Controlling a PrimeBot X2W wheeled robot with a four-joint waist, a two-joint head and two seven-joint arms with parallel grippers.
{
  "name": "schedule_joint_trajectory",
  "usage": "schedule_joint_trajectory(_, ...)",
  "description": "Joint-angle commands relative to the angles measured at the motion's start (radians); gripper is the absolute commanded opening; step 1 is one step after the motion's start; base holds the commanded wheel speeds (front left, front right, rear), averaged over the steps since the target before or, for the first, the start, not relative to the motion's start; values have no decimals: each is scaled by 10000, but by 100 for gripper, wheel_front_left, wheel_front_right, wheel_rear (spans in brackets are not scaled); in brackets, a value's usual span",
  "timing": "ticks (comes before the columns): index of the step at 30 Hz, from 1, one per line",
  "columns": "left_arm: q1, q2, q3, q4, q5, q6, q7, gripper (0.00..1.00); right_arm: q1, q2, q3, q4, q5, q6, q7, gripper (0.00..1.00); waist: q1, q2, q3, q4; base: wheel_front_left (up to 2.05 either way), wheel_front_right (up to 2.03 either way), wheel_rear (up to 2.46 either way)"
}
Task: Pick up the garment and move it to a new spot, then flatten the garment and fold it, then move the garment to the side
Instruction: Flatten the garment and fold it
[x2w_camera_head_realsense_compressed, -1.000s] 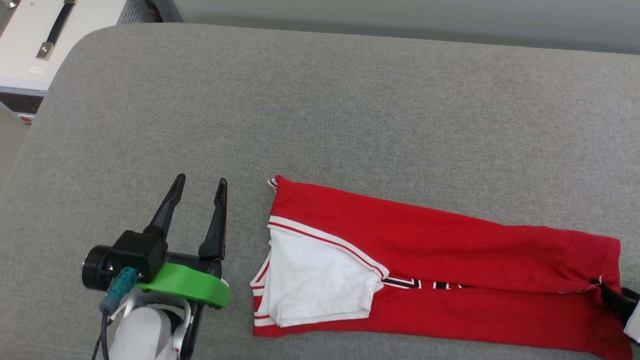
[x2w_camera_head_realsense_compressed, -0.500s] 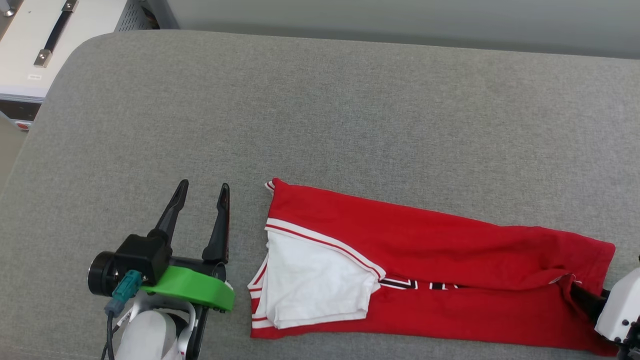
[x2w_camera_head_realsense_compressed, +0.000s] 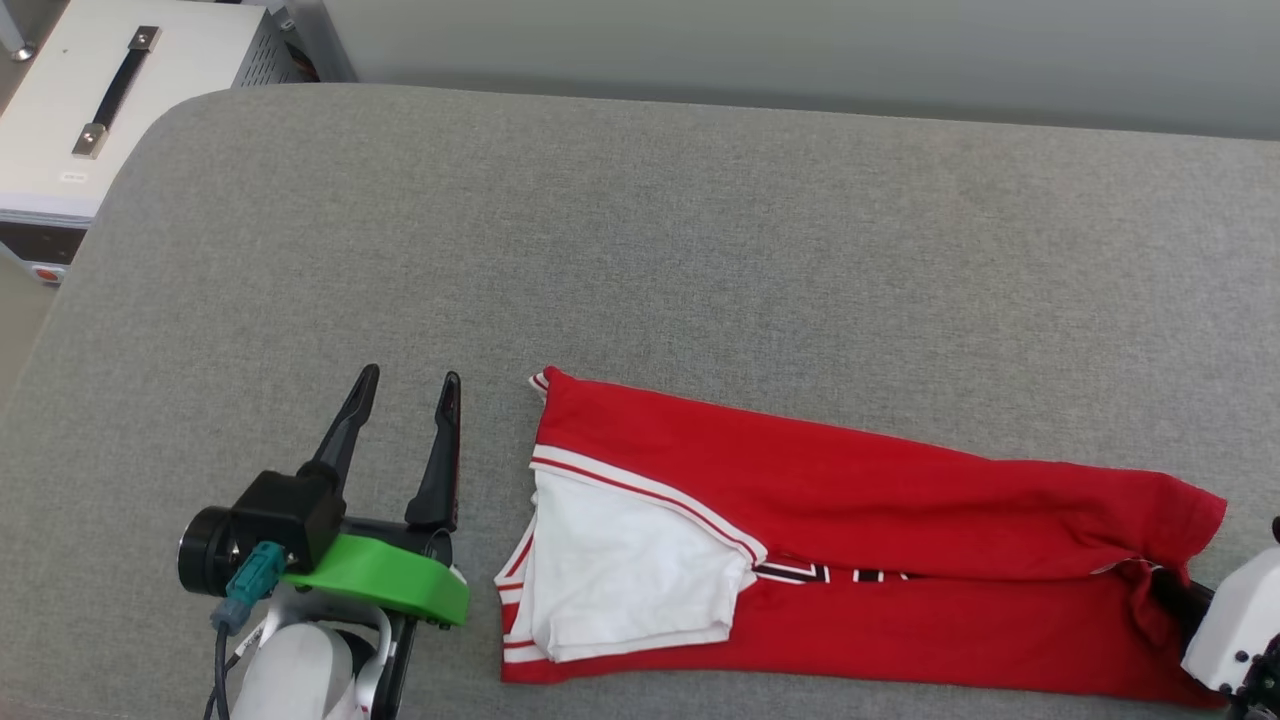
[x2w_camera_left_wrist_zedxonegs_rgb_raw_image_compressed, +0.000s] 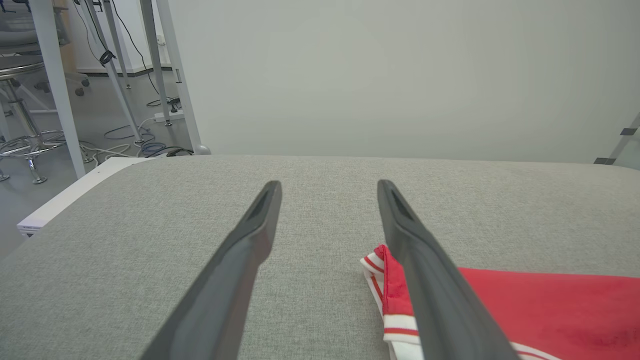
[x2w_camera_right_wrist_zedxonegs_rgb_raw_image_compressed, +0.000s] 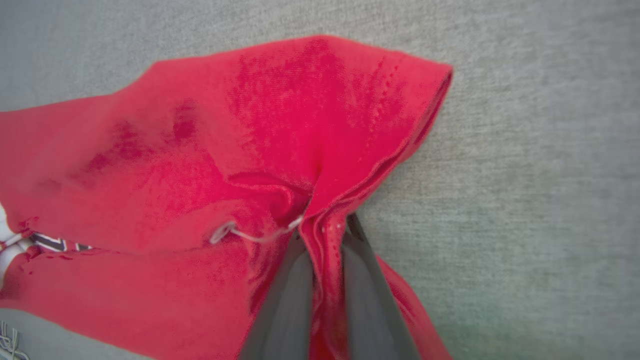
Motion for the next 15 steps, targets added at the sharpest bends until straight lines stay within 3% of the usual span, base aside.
schedule_joint_trajectory(1,200,34,-7,20,-56,-26,-59,100,-6,-198,-114,222,-70,-21,-93,0,0,0,-97,-45,0,0,0)
schedule_joint_trajectory(8,308,47,-17,24,-102,-26,-59,100,39,-1035,-866,564,-782,-21,-574,0,0,0,-322,-128,0,0,0)
schedule_joint_trajectory(15,492,41,-121,61,-351,-26,-59,100,41,-927,-960,232,-931,-21,-581,0,0,0,-506,-316,0,0,0)
